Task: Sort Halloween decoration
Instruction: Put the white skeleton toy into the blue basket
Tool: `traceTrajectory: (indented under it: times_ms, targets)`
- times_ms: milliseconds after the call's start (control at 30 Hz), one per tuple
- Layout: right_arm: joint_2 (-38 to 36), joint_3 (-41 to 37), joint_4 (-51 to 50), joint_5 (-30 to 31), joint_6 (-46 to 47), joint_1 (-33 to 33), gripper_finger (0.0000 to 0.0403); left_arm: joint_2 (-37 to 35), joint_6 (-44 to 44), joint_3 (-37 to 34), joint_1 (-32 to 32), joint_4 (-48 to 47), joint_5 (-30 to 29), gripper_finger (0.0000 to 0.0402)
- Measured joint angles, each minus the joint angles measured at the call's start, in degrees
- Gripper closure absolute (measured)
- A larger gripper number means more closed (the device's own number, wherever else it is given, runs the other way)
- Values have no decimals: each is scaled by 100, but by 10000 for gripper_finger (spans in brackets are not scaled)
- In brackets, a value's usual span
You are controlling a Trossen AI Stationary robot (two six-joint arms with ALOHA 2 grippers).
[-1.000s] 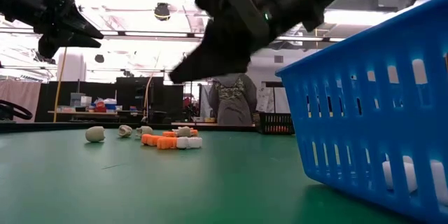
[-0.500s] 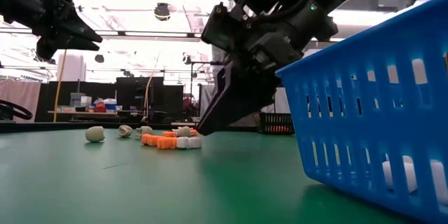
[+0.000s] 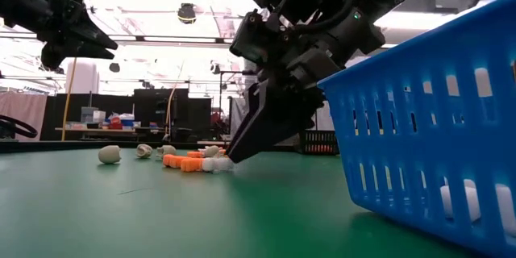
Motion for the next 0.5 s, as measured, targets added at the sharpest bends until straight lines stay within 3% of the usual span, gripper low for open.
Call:
traceTrajectory:
  times_ms: [500]
  targets:
    - [66,0,355,45,-132,-18,255,0,-1,0,-1,0,-34,281]
